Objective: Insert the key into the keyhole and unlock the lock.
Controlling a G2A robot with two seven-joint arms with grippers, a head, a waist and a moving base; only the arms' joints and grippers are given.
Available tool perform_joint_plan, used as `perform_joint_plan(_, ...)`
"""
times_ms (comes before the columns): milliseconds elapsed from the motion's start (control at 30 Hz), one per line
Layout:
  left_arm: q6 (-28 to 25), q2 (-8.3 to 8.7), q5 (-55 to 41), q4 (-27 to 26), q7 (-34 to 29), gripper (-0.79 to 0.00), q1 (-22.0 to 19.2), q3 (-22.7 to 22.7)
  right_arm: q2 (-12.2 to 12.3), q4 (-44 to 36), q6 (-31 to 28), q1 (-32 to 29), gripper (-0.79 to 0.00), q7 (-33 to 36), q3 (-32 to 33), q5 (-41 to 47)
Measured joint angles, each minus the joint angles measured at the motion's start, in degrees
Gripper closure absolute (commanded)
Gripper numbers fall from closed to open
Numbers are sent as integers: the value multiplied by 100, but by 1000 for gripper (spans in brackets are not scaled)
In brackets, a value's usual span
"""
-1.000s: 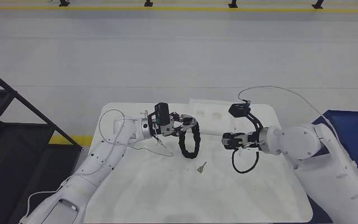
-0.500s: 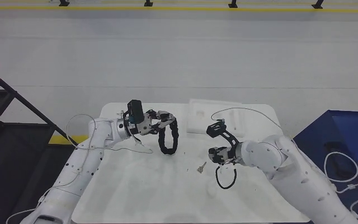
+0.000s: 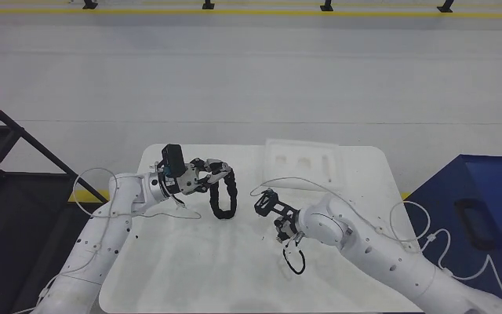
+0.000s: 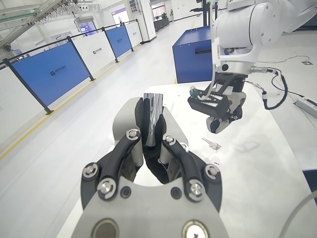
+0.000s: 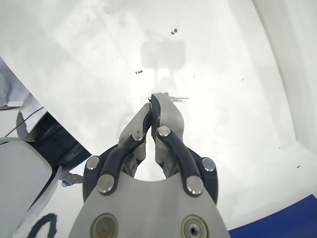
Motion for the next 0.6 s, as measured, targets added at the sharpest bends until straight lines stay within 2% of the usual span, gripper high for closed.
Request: perform_joint_plan(600,0,18,-46,-42,-17,0,12,28,-16,118,-113,-43,0,-111,29,-97)
